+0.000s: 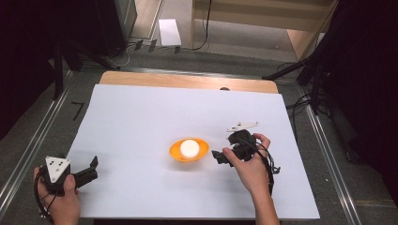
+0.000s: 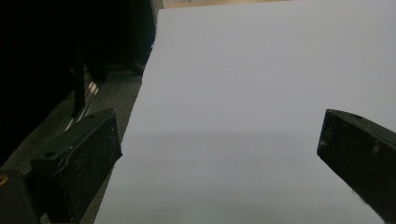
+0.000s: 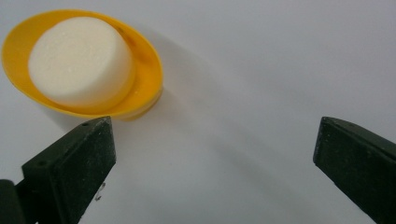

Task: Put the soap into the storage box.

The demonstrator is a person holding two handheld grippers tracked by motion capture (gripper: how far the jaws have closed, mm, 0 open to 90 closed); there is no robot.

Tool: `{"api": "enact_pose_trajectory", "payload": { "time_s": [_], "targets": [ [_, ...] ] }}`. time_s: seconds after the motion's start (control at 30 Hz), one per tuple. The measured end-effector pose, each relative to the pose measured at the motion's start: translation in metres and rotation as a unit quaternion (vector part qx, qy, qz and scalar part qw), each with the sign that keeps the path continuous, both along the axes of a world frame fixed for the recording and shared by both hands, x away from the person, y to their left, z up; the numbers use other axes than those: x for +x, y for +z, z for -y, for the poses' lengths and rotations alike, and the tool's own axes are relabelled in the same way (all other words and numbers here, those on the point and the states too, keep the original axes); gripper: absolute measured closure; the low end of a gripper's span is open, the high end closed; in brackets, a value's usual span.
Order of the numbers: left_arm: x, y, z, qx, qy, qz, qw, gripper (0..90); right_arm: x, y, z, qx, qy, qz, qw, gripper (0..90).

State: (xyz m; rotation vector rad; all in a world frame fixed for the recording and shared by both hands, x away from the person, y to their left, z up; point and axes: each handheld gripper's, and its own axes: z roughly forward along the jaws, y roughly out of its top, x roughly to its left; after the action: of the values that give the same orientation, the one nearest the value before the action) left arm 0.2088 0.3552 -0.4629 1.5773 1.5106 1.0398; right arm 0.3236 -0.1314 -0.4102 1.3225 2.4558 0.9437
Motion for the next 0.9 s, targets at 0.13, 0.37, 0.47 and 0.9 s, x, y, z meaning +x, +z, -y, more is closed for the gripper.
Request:
{"api": "enact_pose_trajectory", "payload": {
  "time_s": [0.13, 0.37, 0.47, 0.9],
  "targets": [
    [0.0, 0.0, 0.0, 0.0, 0.0, 0.0, 1.0, 0.0, -0.001, -0.002, 0.009, 0.0, -0.007, -0.001, 1.0, 0.0],
    [0.0, 0.0, 0.0, -0.001, -0.001, 0.001, 1.0, 0.0, -0.004, -0.007, 0.022, 0.002, -0.016, 0.0, 0.9999, 0.0],
    [0.0, 0.0, 0.0, 0.0, 0.0, 0.002, 1.0, 0.0, -0.005, -0.009, 0.027, 0.004, -0.02, -0.002, 0.9998, 0.0],
    [0.0, 0.0, 0.0, 0.001, 0.0, 0.001, 1.0, 0.0, -0.012, -0.015, 0.051, 0.01, -0.039, -0.005, 0.9992, 0.0]
  ]
}}
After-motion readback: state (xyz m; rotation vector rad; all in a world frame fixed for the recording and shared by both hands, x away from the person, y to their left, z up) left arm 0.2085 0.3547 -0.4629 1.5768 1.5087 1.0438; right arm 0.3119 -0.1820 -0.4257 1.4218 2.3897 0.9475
